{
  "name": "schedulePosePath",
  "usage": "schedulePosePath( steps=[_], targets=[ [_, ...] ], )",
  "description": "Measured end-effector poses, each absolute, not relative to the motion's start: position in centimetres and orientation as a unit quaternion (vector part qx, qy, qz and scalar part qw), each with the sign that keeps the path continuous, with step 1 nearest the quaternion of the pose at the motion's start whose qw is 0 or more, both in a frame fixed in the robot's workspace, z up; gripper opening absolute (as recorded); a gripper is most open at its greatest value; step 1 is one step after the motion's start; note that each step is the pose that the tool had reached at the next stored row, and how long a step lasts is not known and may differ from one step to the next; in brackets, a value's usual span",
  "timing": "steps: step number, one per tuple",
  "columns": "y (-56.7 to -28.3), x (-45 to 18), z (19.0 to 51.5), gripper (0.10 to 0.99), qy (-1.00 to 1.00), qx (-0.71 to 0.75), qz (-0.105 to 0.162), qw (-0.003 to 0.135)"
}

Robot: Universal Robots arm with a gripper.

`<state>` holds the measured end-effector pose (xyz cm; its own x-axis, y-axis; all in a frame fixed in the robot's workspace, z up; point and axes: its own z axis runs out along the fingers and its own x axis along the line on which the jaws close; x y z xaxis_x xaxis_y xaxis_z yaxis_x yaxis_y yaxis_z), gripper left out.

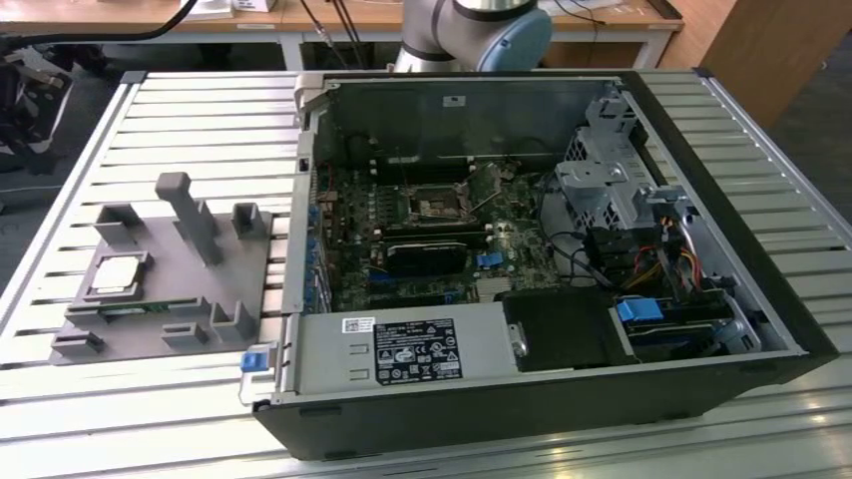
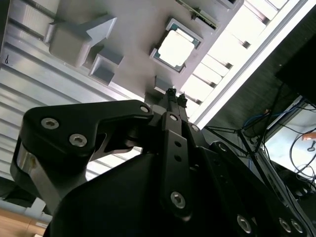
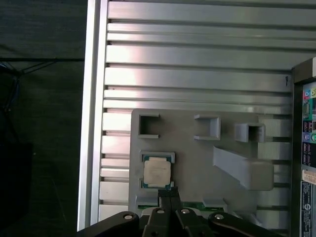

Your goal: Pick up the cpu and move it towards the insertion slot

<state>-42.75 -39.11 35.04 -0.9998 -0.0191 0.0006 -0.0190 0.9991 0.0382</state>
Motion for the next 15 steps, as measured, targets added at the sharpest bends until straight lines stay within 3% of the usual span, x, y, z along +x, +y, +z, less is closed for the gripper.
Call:
schedulePosePath(
  steps=[15],
  targets=[
    [-39.11,-43.71,34.49,0.106,-1.000,0.010,-0.019,0.000]
  ],
)
